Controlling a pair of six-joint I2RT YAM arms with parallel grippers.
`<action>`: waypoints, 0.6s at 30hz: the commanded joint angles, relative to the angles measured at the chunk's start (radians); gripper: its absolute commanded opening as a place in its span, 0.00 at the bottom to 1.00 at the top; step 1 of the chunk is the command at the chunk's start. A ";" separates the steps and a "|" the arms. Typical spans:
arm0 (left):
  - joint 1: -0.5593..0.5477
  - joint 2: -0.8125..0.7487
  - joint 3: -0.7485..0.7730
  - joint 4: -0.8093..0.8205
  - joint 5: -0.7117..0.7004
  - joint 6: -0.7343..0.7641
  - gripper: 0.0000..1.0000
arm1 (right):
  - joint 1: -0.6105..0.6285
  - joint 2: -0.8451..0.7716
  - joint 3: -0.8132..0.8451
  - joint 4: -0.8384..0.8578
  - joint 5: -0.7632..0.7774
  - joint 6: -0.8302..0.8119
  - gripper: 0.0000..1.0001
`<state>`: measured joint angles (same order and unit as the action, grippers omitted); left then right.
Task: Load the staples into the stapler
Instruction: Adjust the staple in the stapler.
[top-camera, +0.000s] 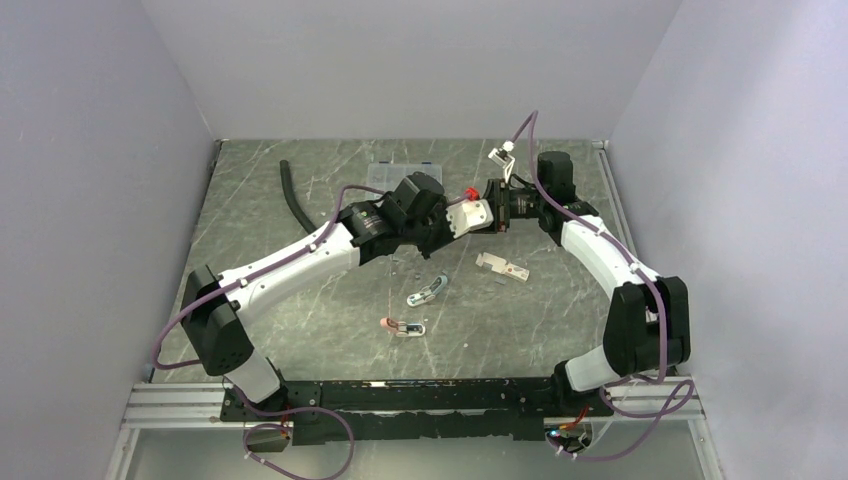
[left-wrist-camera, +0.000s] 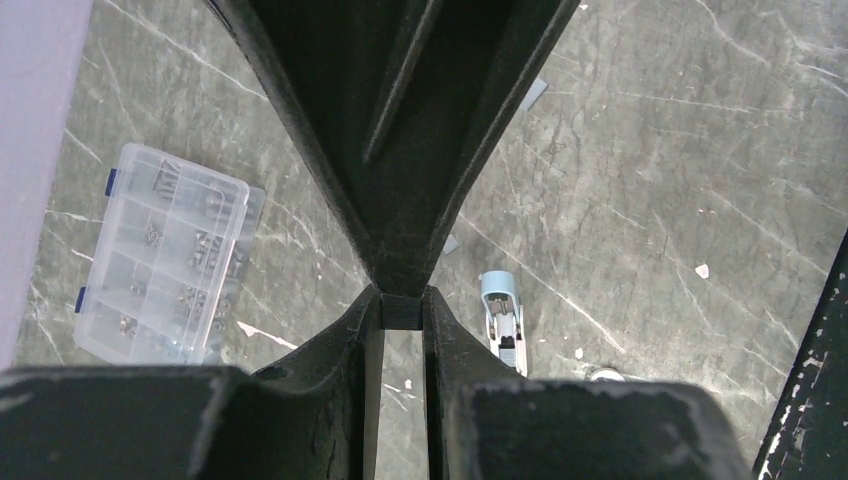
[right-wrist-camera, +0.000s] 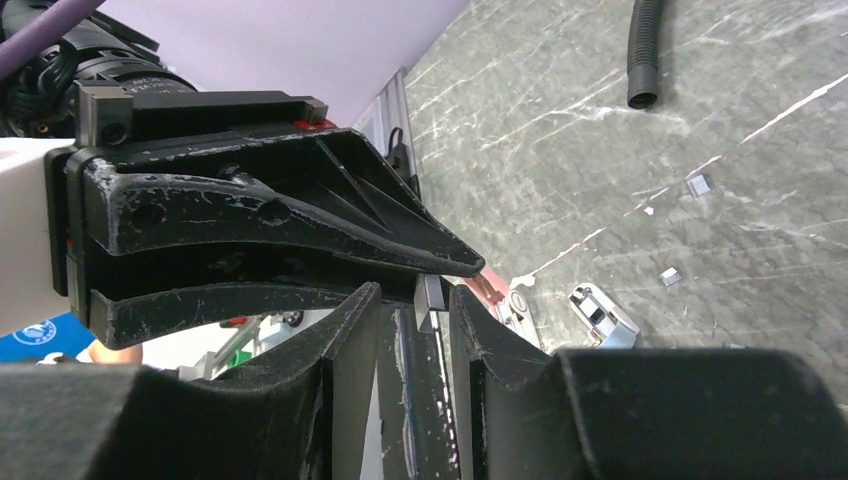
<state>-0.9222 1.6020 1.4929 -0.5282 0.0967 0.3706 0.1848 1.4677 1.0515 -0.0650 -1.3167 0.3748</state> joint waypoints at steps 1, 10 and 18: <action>0.005 0.005 0.044 0.042 -0.016 -0.020 0.11 | 0.002 0.009 -0.011 0.049 -0.029 0.000 0.35; 0.009 -0.002 0.026 0.056 -0.030 -0.023 0.11 | 0.004 0.022 -0.030 0.104 -0.040 0.048 0.34; 0.008 0.001 0.024 0.054 -0.009 -0.019 0.10 | 0.005 0.031 -0.027 0.119 -0.037 0.071 0.31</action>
<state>-0.9169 1.6020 1.4929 -0.5121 0.0803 0.3706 0.1852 1.4937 1.0199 -0.0013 -1.3273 0.4313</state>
